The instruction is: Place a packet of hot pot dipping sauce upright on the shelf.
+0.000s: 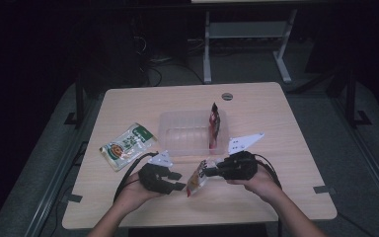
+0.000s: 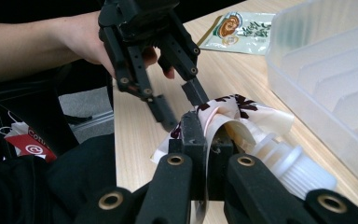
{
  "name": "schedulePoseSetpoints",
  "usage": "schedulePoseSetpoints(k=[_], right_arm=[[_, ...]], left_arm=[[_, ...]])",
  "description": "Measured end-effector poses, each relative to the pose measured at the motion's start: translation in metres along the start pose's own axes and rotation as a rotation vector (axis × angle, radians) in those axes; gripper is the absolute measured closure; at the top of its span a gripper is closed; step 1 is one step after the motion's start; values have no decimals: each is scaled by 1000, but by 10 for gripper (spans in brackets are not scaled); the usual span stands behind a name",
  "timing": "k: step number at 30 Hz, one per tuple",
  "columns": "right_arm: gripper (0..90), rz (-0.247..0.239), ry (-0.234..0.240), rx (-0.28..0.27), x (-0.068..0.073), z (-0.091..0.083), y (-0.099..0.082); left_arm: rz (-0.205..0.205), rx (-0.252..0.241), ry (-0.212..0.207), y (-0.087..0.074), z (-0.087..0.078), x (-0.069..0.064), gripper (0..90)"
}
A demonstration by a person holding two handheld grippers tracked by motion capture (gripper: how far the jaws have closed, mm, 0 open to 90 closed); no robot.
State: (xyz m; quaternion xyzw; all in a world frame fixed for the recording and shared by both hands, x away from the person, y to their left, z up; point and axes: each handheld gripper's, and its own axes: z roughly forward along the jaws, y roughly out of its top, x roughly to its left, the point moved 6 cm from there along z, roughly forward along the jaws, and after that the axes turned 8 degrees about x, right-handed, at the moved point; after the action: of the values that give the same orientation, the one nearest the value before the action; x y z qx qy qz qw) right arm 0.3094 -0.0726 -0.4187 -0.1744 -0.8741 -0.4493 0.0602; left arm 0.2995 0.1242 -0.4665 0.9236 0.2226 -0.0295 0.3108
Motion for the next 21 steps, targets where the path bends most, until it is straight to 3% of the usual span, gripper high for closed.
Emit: schedulePoseSetpoints(k=[5,11,12,21], right_arm=[[893,-18,-19,16,-1,0,7],[893,-32,-33,4,-4,-4,19],[893,-32,-30,-1,-4,-5,22],[893,-35,-55,-34,-19,-8,53]], left_arm=[[-21,7,45,-18,-3,1,394],[-38,21,57,-33,-9,-1,308],[-13,27,69,-35,-10,1,292],[-38,20,89,-37,-8,7,157]])
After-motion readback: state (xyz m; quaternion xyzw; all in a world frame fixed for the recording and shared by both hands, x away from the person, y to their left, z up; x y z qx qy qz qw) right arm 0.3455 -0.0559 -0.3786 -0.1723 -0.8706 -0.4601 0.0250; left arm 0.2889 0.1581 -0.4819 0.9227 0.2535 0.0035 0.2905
